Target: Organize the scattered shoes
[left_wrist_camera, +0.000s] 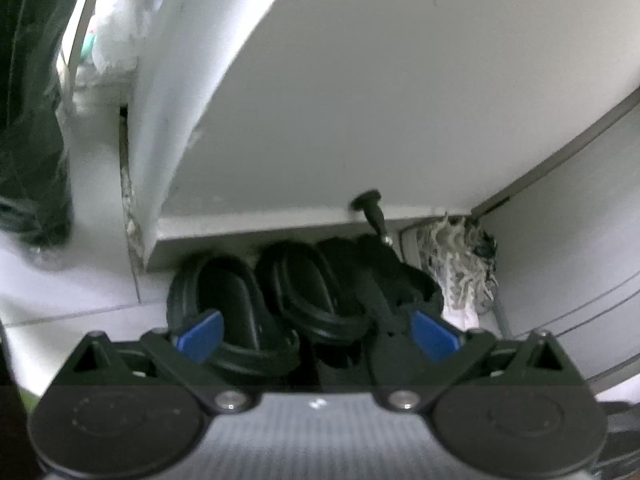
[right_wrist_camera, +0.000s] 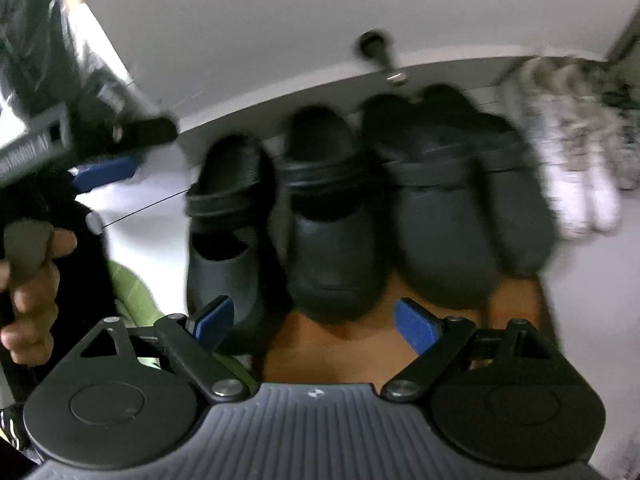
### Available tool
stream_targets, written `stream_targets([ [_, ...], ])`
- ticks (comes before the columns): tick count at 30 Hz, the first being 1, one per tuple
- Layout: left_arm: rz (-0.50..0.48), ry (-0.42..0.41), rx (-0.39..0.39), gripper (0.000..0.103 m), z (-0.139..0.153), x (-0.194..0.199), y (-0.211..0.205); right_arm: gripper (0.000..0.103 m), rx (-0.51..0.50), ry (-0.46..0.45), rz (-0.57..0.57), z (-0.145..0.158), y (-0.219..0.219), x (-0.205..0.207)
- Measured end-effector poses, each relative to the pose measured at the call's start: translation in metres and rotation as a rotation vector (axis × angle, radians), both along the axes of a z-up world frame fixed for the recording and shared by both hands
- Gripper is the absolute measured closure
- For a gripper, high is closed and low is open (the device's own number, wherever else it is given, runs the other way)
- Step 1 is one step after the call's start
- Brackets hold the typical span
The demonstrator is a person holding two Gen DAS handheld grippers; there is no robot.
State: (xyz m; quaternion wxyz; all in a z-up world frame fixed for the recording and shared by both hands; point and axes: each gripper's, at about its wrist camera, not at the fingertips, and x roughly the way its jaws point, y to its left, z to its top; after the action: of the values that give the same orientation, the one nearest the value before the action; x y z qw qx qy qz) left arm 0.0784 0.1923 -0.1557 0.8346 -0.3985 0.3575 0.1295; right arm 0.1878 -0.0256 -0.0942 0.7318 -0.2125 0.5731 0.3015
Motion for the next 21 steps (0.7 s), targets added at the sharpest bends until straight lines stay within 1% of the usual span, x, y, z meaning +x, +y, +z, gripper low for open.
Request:
stream_targets([
  [1,-0.011,0.008,-0.010,0.001,0.002,0.002,-0.002,0.011,-0.001,0.001,-0.009,0.003,-0.002,0.001],
  [3,-0.042,0.016,-0.014,0.001,0.014,0.007,-0.006,0.011,-0.009,0.006,-0.081,0.025,-0.013,0.001],
  [4,-0.052,0.013,-0.006,0.001,0.018,0.008,-0.007,0.011,-0.021,0.007,-0.130,0.046,-0.020,-0.004],
  [6,-0.108,-0.011,0.027,0.001,0.039,0.016,-0.010,0.007,0.010,-0.016,-0.139,0.073,-0.026,-0.014],
  [7,-0.140,-0.030,0.045,0.001,0.055,0.021,-0.011,0.004,0.014,-0.028,-0.141,0.077,-0.026,-0.016],
  [9,-0.177,-0.040,0.060,0.001,0.078,0.027,-0.013,0.004,0.042,-0.109,-0.163,0.099,-0.032,-0.029],
  [12,-0.229,-0.037,0.072,0.001,0.105,0.032,-0.020,0.004,0.117,-0.221,-0.294,0.123,-0.051,-0.038],
  [13,-0.245,-0.036,0.078,0.001,0.113,0.032,-0.022,0.004,0.167,-0.250,-0.368,0.133,-0.064,-0.034],
  [14,-0.262,-0.035,0.090,0.001,0.119,0.032,-0.026,0.004,0.183,-0.263,-0.399,0.135,-0.068,-0.033],
  [15,-0.291,-0.030,0.111,0.001,0.130,0.031,-0.031,0.003,0.201,-0.284,-0.460,0.139,-0.077,-0.030],
  [16,-0.314,-0.013,0.127,0.000,0.141,0.029,-0.038,0.003,0.204,-0.282,-0.472,0.139,-0.078,-0.029],
  [19,-0.350,0.009,0.127,0.000,0.159,0.027,-0.054,0.002,0.289,-0.240,-0.623,0.145,-0.102,-0.026],
  [21,-0.370,0.017,0.149,0.000,0.170,0.024,-0.067,0.002,0.319,-0.246,-0.671,0.149,-0.112,-0.030],
])
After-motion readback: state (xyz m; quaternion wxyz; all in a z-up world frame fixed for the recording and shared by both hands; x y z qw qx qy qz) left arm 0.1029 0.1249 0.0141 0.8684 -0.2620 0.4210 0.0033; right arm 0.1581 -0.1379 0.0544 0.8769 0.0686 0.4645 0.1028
